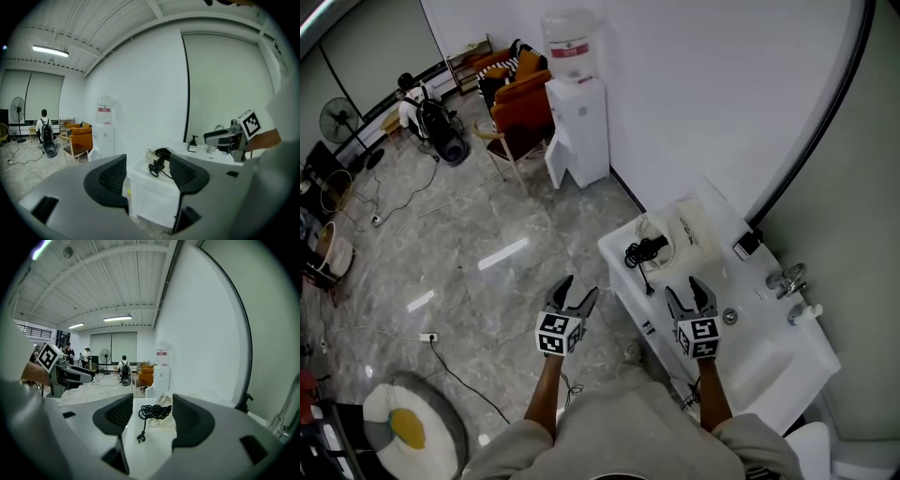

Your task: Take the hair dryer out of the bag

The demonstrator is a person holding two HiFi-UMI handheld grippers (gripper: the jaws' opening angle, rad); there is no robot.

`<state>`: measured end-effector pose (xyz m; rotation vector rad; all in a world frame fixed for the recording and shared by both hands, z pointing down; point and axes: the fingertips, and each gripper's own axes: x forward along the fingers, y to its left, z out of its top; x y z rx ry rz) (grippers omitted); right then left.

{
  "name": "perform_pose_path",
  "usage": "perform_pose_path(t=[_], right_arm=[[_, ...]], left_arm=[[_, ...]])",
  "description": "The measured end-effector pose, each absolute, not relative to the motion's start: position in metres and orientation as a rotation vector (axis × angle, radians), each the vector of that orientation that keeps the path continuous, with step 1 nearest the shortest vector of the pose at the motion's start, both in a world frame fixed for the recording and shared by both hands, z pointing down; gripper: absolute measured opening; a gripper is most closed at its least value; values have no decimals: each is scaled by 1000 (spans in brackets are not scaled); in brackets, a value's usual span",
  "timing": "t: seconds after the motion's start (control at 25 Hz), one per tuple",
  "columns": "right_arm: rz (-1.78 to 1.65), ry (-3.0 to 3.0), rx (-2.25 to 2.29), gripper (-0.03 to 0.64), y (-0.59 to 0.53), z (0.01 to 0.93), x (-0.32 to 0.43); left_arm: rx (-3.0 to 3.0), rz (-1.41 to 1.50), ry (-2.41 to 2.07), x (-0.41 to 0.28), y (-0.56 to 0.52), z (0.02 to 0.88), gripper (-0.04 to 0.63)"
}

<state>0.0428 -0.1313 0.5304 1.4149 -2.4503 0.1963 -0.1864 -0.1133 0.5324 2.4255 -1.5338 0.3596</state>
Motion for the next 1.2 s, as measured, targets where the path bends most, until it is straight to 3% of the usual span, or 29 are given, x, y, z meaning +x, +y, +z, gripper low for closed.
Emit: perform_pose_path(t=[0.6,1.2], right_arm=[[285,-2482,1320,247,-242,561,52],[381,-2419,1323,247,-268,600,53]], left_arm=[[2316,432,-1597,-169,-210,548,265],[2325,532,-1482,-155,-251,576,265]])
